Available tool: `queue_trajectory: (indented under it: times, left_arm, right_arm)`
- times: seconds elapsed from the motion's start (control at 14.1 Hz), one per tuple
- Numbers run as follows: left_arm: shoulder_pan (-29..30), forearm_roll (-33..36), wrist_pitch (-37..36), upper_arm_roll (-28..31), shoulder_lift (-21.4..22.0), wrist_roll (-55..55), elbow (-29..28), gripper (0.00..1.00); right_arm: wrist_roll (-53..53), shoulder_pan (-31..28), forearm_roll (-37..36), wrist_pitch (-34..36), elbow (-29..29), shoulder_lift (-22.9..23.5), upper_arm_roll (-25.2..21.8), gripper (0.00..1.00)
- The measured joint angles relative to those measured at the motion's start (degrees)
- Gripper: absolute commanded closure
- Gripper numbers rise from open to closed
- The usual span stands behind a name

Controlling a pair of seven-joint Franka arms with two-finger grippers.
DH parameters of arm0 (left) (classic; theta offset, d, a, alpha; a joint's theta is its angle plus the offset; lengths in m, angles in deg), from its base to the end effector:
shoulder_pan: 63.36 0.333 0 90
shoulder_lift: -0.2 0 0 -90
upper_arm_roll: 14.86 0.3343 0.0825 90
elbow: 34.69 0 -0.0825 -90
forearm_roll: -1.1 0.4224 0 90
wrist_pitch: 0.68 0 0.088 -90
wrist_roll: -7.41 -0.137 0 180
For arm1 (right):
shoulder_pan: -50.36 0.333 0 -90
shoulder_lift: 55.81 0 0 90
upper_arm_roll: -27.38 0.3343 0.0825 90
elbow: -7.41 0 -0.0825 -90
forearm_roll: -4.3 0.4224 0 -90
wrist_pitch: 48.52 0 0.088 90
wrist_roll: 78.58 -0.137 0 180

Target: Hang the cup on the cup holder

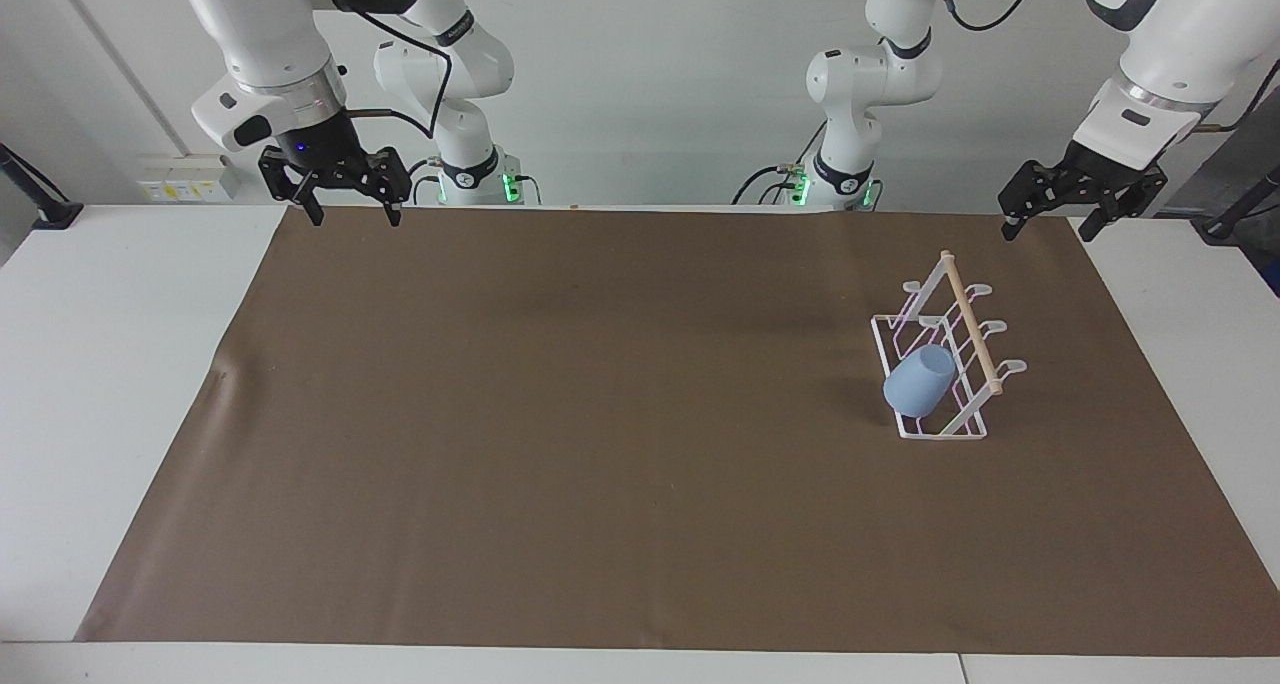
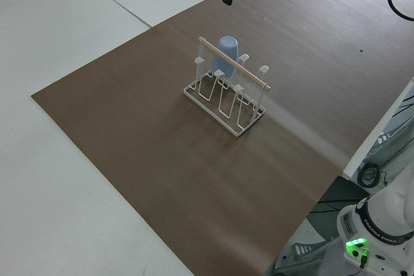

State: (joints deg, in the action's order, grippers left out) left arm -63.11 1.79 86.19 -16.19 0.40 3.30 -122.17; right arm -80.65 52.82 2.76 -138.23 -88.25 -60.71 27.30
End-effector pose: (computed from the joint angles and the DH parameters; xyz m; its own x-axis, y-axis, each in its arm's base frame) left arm 0.5863 -0.0094 0.6324 0.9959 -0.0898 -0.0080 -0.0899 -0.9959 -0.0116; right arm 0.5622 0.0196 0.6115 0.9998 0.0053 -0.0173 0.0058 -0.9996 0.0274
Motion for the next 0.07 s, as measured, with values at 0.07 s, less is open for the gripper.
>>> queue_trajectory:
  times: [0.07]
  left_arm:
    - [0.0,0.0,0.0,0.0,0.0,0.0,-0.1,0.0]
  right_arm:
    - [0.0,0.0,0.0,0.0,0.0,0.0,0.0,0.0]
